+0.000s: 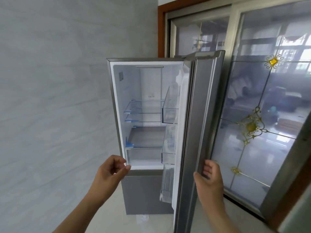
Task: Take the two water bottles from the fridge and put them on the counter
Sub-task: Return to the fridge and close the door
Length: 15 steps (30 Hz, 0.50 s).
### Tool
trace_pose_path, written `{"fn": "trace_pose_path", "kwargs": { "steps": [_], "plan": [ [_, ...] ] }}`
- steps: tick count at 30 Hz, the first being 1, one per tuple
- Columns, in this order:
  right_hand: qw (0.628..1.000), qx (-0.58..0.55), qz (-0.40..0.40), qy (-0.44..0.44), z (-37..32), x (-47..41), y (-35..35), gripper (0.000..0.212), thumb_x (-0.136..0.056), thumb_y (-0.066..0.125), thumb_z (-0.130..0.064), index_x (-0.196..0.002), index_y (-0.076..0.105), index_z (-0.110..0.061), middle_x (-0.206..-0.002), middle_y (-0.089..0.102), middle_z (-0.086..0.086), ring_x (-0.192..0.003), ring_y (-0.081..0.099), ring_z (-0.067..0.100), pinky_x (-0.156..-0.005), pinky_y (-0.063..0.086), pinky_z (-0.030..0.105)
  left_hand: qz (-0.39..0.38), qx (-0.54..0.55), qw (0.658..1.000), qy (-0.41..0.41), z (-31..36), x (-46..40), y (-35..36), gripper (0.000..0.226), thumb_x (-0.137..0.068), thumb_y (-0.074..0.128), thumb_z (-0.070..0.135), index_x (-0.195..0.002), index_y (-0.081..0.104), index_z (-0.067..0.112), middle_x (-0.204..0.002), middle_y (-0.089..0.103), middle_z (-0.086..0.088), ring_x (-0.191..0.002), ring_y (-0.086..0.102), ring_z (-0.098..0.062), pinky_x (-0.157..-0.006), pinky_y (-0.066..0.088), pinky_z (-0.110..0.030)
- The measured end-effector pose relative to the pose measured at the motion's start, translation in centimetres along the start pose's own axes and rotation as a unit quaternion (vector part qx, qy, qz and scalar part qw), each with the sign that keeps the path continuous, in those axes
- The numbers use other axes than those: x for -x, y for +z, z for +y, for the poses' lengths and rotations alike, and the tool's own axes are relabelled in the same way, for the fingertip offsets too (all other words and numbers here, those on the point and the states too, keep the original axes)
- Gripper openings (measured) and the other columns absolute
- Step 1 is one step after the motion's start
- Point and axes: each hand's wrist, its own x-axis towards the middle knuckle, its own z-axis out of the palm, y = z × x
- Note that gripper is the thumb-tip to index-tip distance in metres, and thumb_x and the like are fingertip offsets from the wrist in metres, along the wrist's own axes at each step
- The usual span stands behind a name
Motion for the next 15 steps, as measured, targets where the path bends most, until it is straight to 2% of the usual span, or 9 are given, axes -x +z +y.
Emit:
{"fn": "trace_pose_path", "kwargs": {
  "steps": [3, 6, 10, 15],
  "plan": [
    [1.0, 0.009, -0.018, -0.002, 0.0, 0.4, 1.9, 0.045, -0.085, 0.068, 0.0, -0.112, 0.056, -0.033, -0.113, 0.065, -0.005, -0.106, 0.062, 0.013, -0.093, 0.052, 0.032, 0.0, 0.017, 1.0, -0.004, -0.8, -1.3, -1.7, 0.034, -0.063, 0.074, 0.047, -0.089, 0.067, 0.026, -0.08, 0.065, -0.011, -0.073, 0.063, -0.025, -0.074, 0.057, -0.043],
    [1.0, 0.002, -0.017, -0.007, -0.4, 0.8, 4.7, 0.049, -0.084, 0.068, 0.003, -0.102, 0.056, -0.041, -0.11, 0.067, -0.004, -0.105, 0.062, 0.012, -0.092, 0.05, 0.032, -0.002, 0.036, 0.999, -0.008, -2.1, -3.2, -3.9, 0.036, -0.063, 0.076, 0.044, -0.092, 0.068, 0.024, -0.088, 0.068, -0.011, -0.086, 0.065, -0.037, -0.082, 0.057, -0.049],
    [1.0, -0.007, -0.004, -0.007, -0.7, 1.3, 9.5, 0.048, -0.084, 0.069, 0.002, -0.097, 0.056, -0.042, -0.109, 0.066, -0.001, -0.103, 0.063, 0.017, -0.089, 0.049, 0.034, -0.021, 0.059, 0.998, -0.011, -3.8, -6.2, -7.6, 0.039, -0.066, 0.077, 0.041, -0.098, 0.067, 0.021, -0.091, 0.069, -0.013, -0.091, 0.065, -0.039, -0.083, 0.058, -0.052],
    [1.0, 0.014, 0.007, -0.014, -0.6, 1.6, 15.7, 0.051, -0.081, 0.066, 0.009, -0.1, 0.058, -0.037, -0.11, 0.067, 0.004, -0.107, 0.063, 0.028, -0.098, 0.052, 0.047, -0.044, 0.086, 0.995, -0.015, -5.3, -9.6, -12.0, 0.02, -0.077, 0.072, 0.029, -0.095, 0.067, 0.021, -0.091, 0.069, -0.013, -0.091, 0.065, -0.038, -0.076, 0.06, -0.04]
  ]
}}
